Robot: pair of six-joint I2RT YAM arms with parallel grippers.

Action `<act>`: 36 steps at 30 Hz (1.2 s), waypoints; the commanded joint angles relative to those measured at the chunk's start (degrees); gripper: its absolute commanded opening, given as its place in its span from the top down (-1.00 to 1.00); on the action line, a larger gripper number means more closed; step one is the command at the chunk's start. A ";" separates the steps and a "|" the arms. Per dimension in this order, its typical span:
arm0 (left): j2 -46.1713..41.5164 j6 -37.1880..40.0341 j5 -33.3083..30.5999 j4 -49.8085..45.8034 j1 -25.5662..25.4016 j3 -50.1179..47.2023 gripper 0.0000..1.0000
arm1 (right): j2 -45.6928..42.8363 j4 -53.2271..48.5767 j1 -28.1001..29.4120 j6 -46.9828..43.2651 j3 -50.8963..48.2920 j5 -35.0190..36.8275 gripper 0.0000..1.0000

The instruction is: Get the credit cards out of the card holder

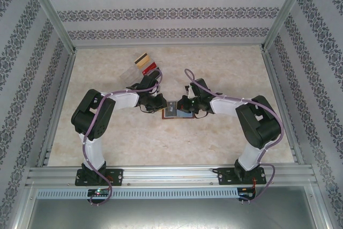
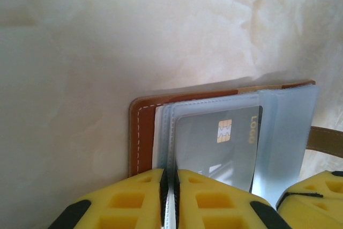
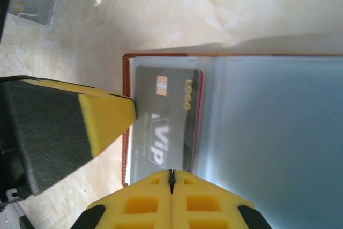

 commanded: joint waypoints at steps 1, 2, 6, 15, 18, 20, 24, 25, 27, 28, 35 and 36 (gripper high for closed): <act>2.70 1.60 -2.53 -6.54 -0.66 -0.47 0.69 | -1.14 0.87 -0.87 0.51 -1.08 -0.61 1.00; 2.64 1.75 -2.47 -6.80 -0.68 -0.31 0.69 | -0.79 0.89 -0.94 0.84 -0.97 -1.35 1.00; 2.64 1.83 -2.42 -6.98 -0.66 -0.18 0.73 | 1.10 0.78 -0.60 3.21 -0.50 -4.65 0.80; 3.24 1.26 -2.38 -6.43 -0.67 -0.97 0.78 | 1.42 0.61 1.51 7.12 -1.83 -5.54 0.67; 3.28 1.24 -2.46 -6.35 -0.66 -1.06 0.79 | 1.99 -0.18 1.67 8.45 -2.30 -3.82 0.64; 3.43 1.20 -2.55 -6.44 -0.69 -1.09 0.79 | 2.08 -0.92 1.69 8.92 -2.62 -2.21 0.58; 3.72 1.15 -2.54 -6.56 -0.70 -1.17 0.80 | 2.03 -0.89 1.72 9.31 -2.87 -1.36 0.56; 3.69 1.14 -2.59 -6.64 -0.68 -1.16 0.80 | 1.91 -0.90 1.70 9.34 -2.88 -1.27 0.56; 3.78 1.20 -2.64 -6.71 -0.66 -1.17 0.81 | 1.75 -1.49 1.66 9.25 -2.80 -0.92 0.56; 3.82 1.15 -2.84 -6.66 -0.66 -1.15 0.80 | 1.58 -1.90 1.69 9.24 -2.81 -0.19 0.56; 4.28 1.31 -2.99 -7.13 -0.74 -0.81 0.81 | -0.58 -4.40 1.85 8.17 -3.50 3.96 0.49; 4.38 1.32 -2.85 -7.06 -0.66 -0.66 0.81 | -0.43 -4.55 1.91 8.10 -3.35 3.76 0.49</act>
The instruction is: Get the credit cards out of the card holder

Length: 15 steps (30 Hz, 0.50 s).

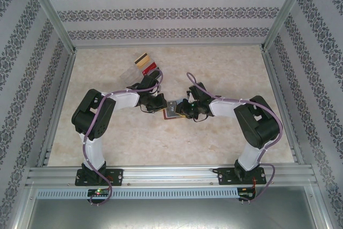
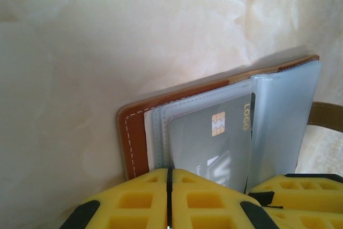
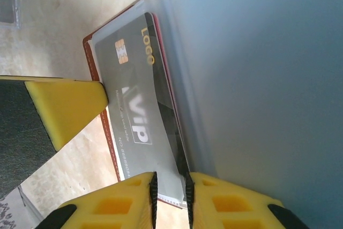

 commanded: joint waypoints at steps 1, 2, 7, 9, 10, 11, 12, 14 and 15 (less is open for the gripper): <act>3.98 1.05 -3.42 -6.72 -0.56 -1.22 0.82 | -0.58 -4.02 0.65 -0.86 -1.34 3.41 0.49; 4.10 1.05 -3.42 -6.79 -0.56 -1.17 0.82 | -0.41 -3.79 0.73 -0.84 -1.34 3.28 0.49; 4.19 1.18 -3.46 -6.88 -0.55 -1.10 0.82 | -0.84 -4.30 0.74 -1.35 -1.51 4.03 0.50; 4.27 1.17 -3.29 -6.85 -0.58 -1.03 0.82 | -0.88 -4.08 0.70 -1.71 -1.54 3.88 0.51; 4.27 1.06 -3.16 -6.84 -0.55 -0.93 0.83 | -0.80 -3.42 0.74 -1.72 -1.58 3.30 0.54; 4.34 1.10 -3.07 -6.74 -0.60 -0.91 0.83 | -0.72 -2.41 0.74 -1.75 -1.60 2.44 0.59; 4.34 1.10 -2.99 -6.75 -0.55 -0.84 0.84 | -0.50 -1.38 0.77 -1.76 -1.60 1.57 0.63; 4.33 1.05 -3.01 -6.73 -0.55 -0.90 0.85 | -0.29 0.21 0.82 -1.72 -1.55 0.02 0.71; 4.34 1.03 -2.98 -6.77 -0.55 -0.95 0.85 | -0.27 0.70 0.82 -1.74 -1.51 -0.41 0.72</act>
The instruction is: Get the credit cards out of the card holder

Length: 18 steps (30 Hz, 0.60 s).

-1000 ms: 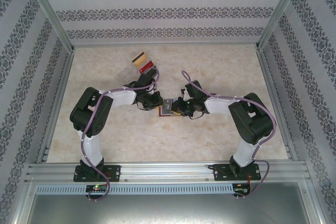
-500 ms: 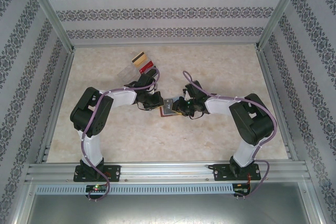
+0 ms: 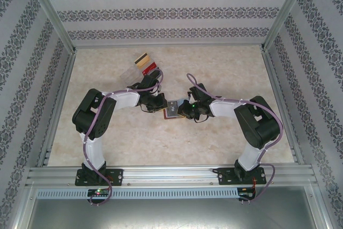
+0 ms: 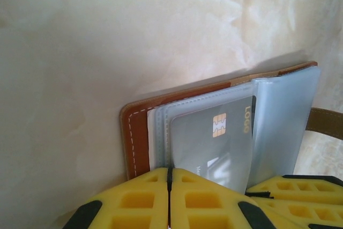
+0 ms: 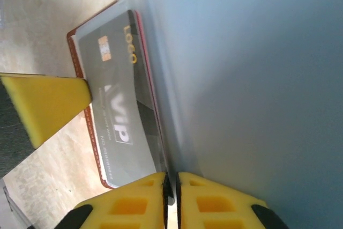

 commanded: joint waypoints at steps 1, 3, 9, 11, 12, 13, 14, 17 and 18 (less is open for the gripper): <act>3.85 0.96 -3.46 -6.69 -0.55 -1.53 0.86 | -0.25 1.41 0.82 -0.70 -0.83 -1.57 0.72; 3.83 0.86 -3.34 -6.43 -0.55 -1.70 0.86 | -0.46 1.52 0.82 -1.04 -0.72 -2.03 0.73; 3.84 0.44 -2.98 -5.78 -0.55 -2.12 0.87 | -1.22 3.50 0.65 -0.97 -1.20 -3.52 0.64; 3.82 0.42 -2.96 -5.78 -0.57 -2.13 0.86 | -1.22 5.22 0.56 -0.49 -1.63 -4.52 0.62; 3.77 0.45 -3.05 -5.77 -0.55 -2.14 0.86 | -1.22 6.44 0.42 0.00 -2.07 -4.90 0.62; 3.83 0.34 -3.09 -5.77 -0.55 -2.17 0.86 | -1.30 7.17 0.39 0.32 -2.33 -5.07 0.61; 3.87 0.37 -3.09 -5.68 -0.55 -2.14 0.86 | -1.37 7.74 0.30 0.46 -2.61 -5.15 0.62; 3.91 0.31 -3.13 -5.62 -0.55 -2.29 0.86 | -1.65 9.22 0.12 1.12 -3.34 -4.99 0.65; 3.94 0.32 -3.34 -5.61 -0.55 -2.36 0.86 | -1.89 9.48 0.12 1.49 -3.66 -4.66 0.65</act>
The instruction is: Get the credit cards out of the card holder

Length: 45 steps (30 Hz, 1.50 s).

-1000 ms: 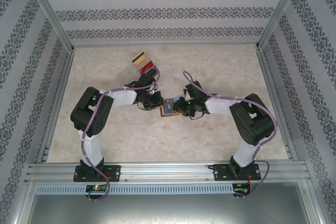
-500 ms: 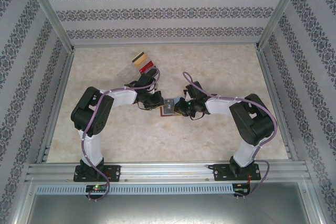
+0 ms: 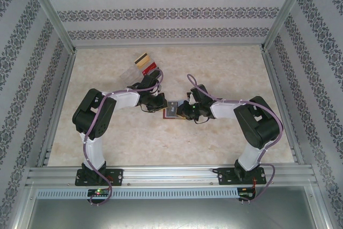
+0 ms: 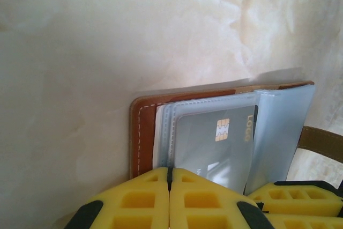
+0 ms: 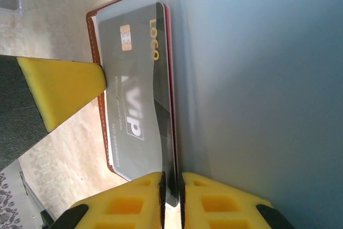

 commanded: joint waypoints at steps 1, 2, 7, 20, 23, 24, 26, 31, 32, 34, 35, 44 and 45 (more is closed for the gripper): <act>3.97 0.37 -3.60 -5.90 -0.55 -2.37 0.86 | -2.08 3.93 0.12 1.27 -1.08 -0.77 0.66; 3.86 0.29 -3.89 -5.99 -0.59 -2.52 0.86 | -2.52 3.83 0.15 1.38 -1.34 -0.21 0.66; 4.09 0.38 -4.31 -5.99 -0.46 -2.32 0.86 | -4.13 4.65 -0.25 2.10 -2.69 0.16 0.61; 4.30 0.32 -4.25 -6.08 -0.33 -2.26 0.86 | -2.14 3.57 -0.63 3.19 -3.12 1.61 0.52; 4.40 0.32 -4.38 -6.19 -0.20 -2.12 0.86 | -1.68 2.68 -0.61 3.18 -3.07 2.01 0.48; 4.36 0.37 -4.39 -6.25 -0.20 -2.17 0.86 | -1.62 2.69 -0.54 3.13 -3.14 2.22 0.46; 4.45 0.29 -4.28 -6.30 -0.20 -2.07 0.86 | -1.35 2.70 -0.53 2.93 -2.99 1.90 0.45; 4.53 0.33 -4.26 -6.17 -0.22 -2.03 0.86 | -0.11 3.35 -0.45 2.86 -2.27 0.58 0.47; 4.53 0.30 -4.17 -6.16 -0.20 -2.00 0.86 | 0.03 4.11 -0.45 3.00 -2.35 0.10 0.49; 4.66 0.31 -4.11 -6.24 -0.20 -2.06 0.86 | 0.08 5.77 -0.46 3.37 -2.58 -0.72 0.56; 4.69 0.33 -4.02 -6.22 -0.20 -2.04 0.87 | -0.05 6.14 -0.46 3.32 -2.63 -0.86 0.58; 4.99 0.24 -3.90 -5.99 -0.20 -2.04 0.87 | -1.85 8.77 -0.98 3.55 -3.73 -1.19 0.68; 4.98 0.28 -3.82 -6.00 -0.20 -2.02 0.87 | -1.92 9.25 -0.98 3.59 -3.85 -1.42 0.68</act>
